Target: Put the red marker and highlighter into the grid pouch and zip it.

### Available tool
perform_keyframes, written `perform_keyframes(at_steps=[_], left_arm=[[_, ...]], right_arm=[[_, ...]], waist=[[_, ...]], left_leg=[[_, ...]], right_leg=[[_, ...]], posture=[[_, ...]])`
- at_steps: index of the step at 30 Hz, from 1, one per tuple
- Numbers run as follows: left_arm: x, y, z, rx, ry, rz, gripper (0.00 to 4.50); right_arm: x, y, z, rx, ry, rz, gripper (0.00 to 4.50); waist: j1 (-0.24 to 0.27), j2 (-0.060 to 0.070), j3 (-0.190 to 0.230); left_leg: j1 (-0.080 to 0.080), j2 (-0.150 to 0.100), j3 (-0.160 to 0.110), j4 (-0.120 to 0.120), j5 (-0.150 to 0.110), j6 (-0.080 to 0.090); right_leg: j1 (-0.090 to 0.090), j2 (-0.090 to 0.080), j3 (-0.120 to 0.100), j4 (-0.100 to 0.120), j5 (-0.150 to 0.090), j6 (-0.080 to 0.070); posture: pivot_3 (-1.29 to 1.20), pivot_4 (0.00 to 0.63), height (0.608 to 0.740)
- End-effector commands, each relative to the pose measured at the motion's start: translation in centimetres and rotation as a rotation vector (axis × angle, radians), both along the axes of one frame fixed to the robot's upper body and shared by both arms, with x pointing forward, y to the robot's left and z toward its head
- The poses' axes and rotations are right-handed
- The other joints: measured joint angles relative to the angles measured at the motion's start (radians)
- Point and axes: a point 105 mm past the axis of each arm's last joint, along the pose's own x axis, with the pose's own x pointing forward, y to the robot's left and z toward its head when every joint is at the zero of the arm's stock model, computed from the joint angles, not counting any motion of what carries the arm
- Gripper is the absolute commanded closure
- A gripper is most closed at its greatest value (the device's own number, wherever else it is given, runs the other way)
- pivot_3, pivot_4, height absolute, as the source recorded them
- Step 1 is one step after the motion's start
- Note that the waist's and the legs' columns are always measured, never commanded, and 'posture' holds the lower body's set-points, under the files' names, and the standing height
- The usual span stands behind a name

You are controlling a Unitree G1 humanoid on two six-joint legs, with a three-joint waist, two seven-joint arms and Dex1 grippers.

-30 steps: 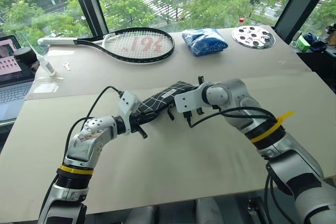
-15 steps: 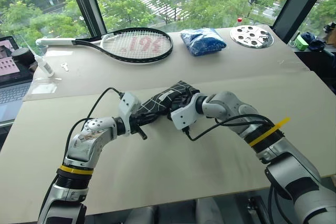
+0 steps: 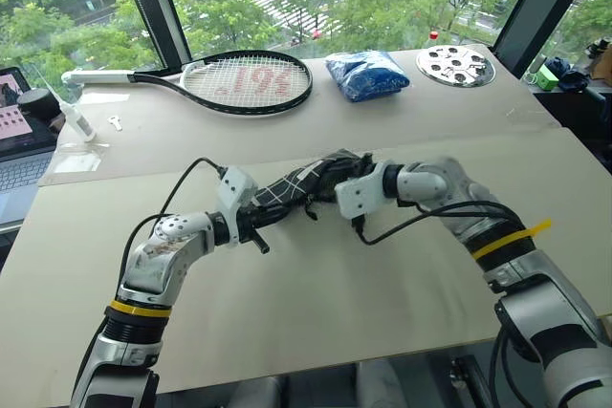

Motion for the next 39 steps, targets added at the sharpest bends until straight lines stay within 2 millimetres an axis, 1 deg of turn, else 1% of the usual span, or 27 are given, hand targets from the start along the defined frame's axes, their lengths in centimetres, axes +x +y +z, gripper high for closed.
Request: perform_keyframes(at_steps=[1,3,4,6,9,11,13,15,17,19,20,27,30,33,37,38,39], left_arm=[[0.0,-0.1,1.5,-0.024,-0.058,-0.010,4.50],[0.0,-0.1,1.5,-0.026,-0.057,-0.011,4.50],[0.0,-0.2,1.5,-0.028,-0.056,-0.012,4.50],[0.0,-0.2,1.5,-0.029,-0.055,-0.015,4.50],[0.0,-0.4,1.6,-0.031,-0.054,-0.020,4.50],[0.1,-0.5,1.7,-0.032,-0.055,-0.023,4.50],[0.1,-0.6,1.8,-0.033,-0.056,-0.027,4.50],[0.1,-0.5,1.9,-0.034,-0.057,-0.027,4.50],[0.1,-0.4,1.9,-0.032,-0.056,-0.026,4.50],[0.2,-0.4,2.0,-0.030,-0.058,-0.026,4.50],[0.2,-0.3,2.0,-0.029,-0.058,-0.025,4.50],[0.0,-0.2,2.0,-0.029,-0.059,-0.018,4.50],[0.0,-0.1,2.0,-0.028,-0.058,-0.013,4.50],[0.0,-0.1,2.0,-0.030,-0.058,-0.009,4.50],[-0.1,0.0,1.9,-0.029,-0.058,-0.005,4.50],[-0.1,0.1,1.9,-0.029,-0.058,-0.004,4.50],[-0.1,0.1,2.0,-0.029,-0.058,-0.003,4.50]], right_arm=[[-1.9,-3.2,4.4,0.294,0.195,-0.047,1.58],[-4.6,-4.3,3.4,0.372,0.426,-0.011,1.58],[-5.6,-4.8,2.9,0.426,0.522,-0.011,1.58],[-6.0,-5.3,1.4,0.495,0.631,-0.070,1.58],[-6.4,-5.4,-3.1,0.460,0.726,-0.190,1.58],[-6.5,-4.3,-5.3,0.510,0.806,-0.241,1.58],[-6.5,-2.3,-7.2,0.557,0.867,-0.280,1.58],[-6.2,-0.8,-8.2,0.567,0.877,-0.298,1.58],[-5.5,0.5,-8.7,0.579,0.870,-0.324,1.58],[-4.4,2.4,-9.0,0.582,0.863,-0.339,1.58],[-4.1,3.1,-9.1,0.589,0.868,-0.345,1.58],[-2.8,6.4,-7.7,0.613,0.848,-0.297,1.58],[-2.7,7.1,-7.5,0.607,0.854,-0.281,1.58],[-2.3,7.1,-7.3,0.609,0.844,-0.286,2.28],[-2.0,6.4,-6.9,0.618,0.837,-0.290,3.69],[-2.1,6.1,-6.9,0.615,0.839,-0.287,4.12],[-2.1,5.9,-6.8,0.613,0.839,-0.286,4.42]], waist=[[0.004,0.000,0.000],[0.014,0.000,0.000],[0.019,0.000,0.000],[0.024,0.000,0.000],[0.023,0.000,0.000],[0.023,0.000,0.000],[0.021,0.000,0.000],[0.021,0.000,0.000],[0.023,0.000,0.000],[0.024,0.000,0.000],[0.023,0.000,0.000],[0.022,0.000,0.000],[0.019,0.000,0.000],[0.019,0.000,0.000],[0.018,0.000,0.000],[0.018,0.000,0.000],[0.018,0.000,0.000]], left_leg=[[0.000,0.000,0.000,0.000,0.000,0.000],[0.000,0.000,-0.001,0.000,-0.001,0.001],[0.000,0.001,-0.001,-0.001,-0.001,0.001],[0.000,0.001,0.000,-0.001,-0.001,0.002],[0.001,0.000,0.001,0.000,-0.001,0.002],[0.001,0.000,0.002,0.000,-0.001,0.002],[0.001,0.001,0.003,0.000,-0.001,0.002],[0.001,0.001,0.003,0.001,-0.001,0.001],[0.001,0.001,0.003,0.001,-0.001,0.001],[0.001,0.000,0.002,0.002,-0.001,0.001],[0.001,0.000,0.002,0.002,-0.001,0.001],[0.001,0.000,0.001,0.001,-0.001,0.001],[0.001,0.000,0.001,0.001,-0.001,0.001],[0.001,0.000,0.001,0.001,-0.001,0.001],[0.001,0.000,0.001,0.001,-0.001,0.001],[0.001,0.000,0.001,0.001,-0.001,0.001],[0.001,0.000,0.001,0.001,-0.001,0.001]], right_leg=[[0.000,0.000,0.000,0.000,0.000,0.000],[0.000,0.000,0.000,0.000,0.000,0.000],[0.001,0.000,0.000,0.000,0.000,0.000],[0.001,0.000,-0.001,-0.001,0.000,0.000],[0.001,-0.001,0.001,0.000,0.000,0.000],[0.001,-0.001,0.001,0.001,0.000,0.000],[0.001,0.000,0.001,0.001,0.000,0.000],[0.000,0.000,0.002,0.001,0.000,0.000],[0.000,0.000,0.002,0.001,0.001,-0.001],[0.000,-0.001,0.002,0.002,0.001,0.000],[0.000,-0.001,0.002,0.002,0.001,0.000],[0.000,0.000,0.000,0.001,0.002,0.000],[0.000,0.000,0.000,0.001,0.002,0.000],[0.000,0.000,0.000,0.001,0.002,0.000],[0.000,0.000,0.000,0.001,0.002,0.000],[0.000,0.000,0.000,0.001,0.002,0.000],[0.000,0.000,0.000,0.001,0.002,0.000]], posture=[[0.00,0.150,0.740],[0.00,0.150,0.740],[0.00,0.150,0.740],[0.00,0.150,0.740],[0.00,0.150,0.740],[0.00,0.150,0.740],[0.00,0.150,0.740],[0.00,0.150,0.740],[0.00,0.150,0.740],[0.00,0.150,0.740],[0.00,0.150,0.740],[0.00,0.150,0.740],[0.00,0.150,0.740],[0.00,0.150,0.740],[0.00,0.150,0.740],[0.00,0.150,0.740],[0.00,0.150,0.740]])
